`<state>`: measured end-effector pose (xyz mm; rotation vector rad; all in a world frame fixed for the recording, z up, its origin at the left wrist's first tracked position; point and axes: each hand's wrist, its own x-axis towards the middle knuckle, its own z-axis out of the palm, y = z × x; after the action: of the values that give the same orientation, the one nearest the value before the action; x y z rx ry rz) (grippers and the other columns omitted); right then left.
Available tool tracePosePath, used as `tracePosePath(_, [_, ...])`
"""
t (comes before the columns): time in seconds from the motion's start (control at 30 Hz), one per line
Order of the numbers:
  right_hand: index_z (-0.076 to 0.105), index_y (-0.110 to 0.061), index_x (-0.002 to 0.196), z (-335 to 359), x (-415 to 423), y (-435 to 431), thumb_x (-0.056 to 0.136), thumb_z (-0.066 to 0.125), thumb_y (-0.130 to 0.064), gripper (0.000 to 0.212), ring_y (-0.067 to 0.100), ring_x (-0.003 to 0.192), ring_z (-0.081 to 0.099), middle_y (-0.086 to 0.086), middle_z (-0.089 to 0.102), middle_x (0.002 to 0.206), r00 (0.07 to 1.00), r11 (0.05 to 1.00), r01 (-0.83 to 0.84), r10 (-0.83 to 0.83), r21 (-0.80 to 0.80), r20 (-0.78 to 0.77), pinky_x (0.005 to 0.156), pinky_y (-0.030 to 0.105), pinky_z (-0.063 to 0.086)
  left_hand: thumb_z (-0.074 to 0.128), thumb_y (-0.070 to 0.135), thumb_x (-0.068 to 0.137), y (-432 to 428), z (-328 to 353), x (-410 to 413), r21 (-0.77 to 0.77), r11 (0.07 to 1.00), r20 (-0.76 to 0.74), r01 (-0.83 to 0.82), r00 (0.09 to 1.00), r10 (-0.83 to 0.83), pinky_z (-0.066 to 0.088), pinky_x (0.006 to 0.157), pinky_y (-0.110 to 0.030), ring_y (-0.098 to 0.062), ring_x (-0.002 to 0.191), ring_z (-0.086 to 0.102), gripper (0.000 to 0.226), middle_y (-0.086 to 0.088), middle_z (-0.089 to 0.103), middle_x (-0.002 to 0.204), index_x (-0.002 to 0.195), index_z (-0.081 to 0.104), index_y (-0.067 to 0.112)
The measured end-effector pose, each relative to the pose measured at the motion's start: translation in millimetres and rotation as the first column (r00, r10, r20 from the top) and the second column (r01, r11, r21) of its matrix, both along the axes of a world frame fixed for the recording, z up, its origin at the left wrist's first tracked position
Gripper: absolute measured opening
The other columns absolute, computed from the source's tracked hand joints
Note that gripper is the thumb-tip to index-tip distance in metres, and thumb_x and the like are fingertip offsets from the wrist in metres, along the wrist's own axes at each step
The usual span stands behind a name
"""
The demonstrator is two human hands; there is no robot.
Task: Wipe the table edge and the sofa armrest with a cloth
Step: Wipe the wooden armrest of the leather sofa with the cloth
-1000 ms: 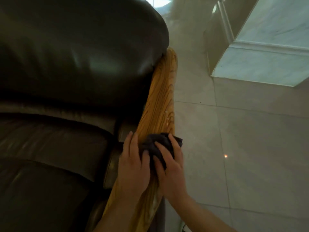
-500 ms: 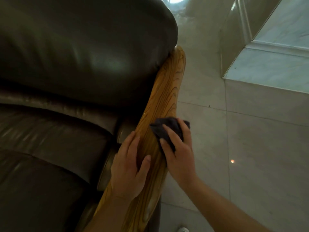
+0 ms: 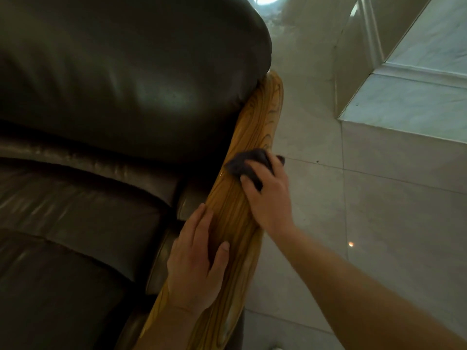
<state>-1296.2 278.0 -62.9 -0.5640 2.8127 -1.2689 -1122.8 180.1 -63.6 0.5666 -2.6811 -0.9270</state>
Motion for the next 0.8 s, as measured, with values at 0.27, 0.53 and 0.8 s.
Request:
tracePosePath(0.27, [0.070, -0.031, 0.112, 20, -32, -23, 0.089, 0.056, -0.039, 0.028, 0.031, 0.131, 0.042, -0.003, 0.058, 0.130, 0.929, 0.922, -0.258, 0.319, 0.290, -0.186, 0.112, 0.048, 0.026, 0.043, 0.050, 0.091, 1, 1, 0, 0.026, 1.000, -0.011, 0.006, 1.000, -0.005, 0.040, 0.099, -0.035, -0.007, 0.131, 0.041, 0.065, 0.007, 0.033, 0.158, 0.147, 0.041, 0.020])
tracePosePath(0.53, [0.061, -0.041, 0.125, 22, -87, -35, 0.088, 0.041, -0.059, 0.046, 0.033, 0.140, 0.034, -0.003, 0.048, 0.146, 0.804, 0.749, -0.406, 0.565, 0.524, -0.184, 0.117, 0.052, 0.019, 0.046, 0.047, 0.088, 1, 8, -3, 0.016, 1.000, -0.013, 0.000, 1.000, 0.000, 0.046, 0.097, -0.039, -0.018, 0.129, 0.050, 0.063, 0.000, 0.041, 0.154, 0.143, 0.048, 0.017])
tracePosePath(0.8, [0.062, -0.033, 0.122, 19, -139, -62, 0.092, 0.040, -0.055, 0.043, 0.038, 0.138, 0.028, 0.001, 0.044, 0.140, 0.924, 0.879, -0.172, 0.301, 0.446, -0.237, 0.117, 0.053, 0.020, 0.049, 0.044, 0.088, 0, 5, -4, 0.002, 1.000, 0.033, 0.022, 0.999, -0.022, 0.051, 0.093, -0.047, -0.018, 0.132, 0.047, 0.061, 0.001, 0.034, 0.158, 0.144, 0.045, 0.019])
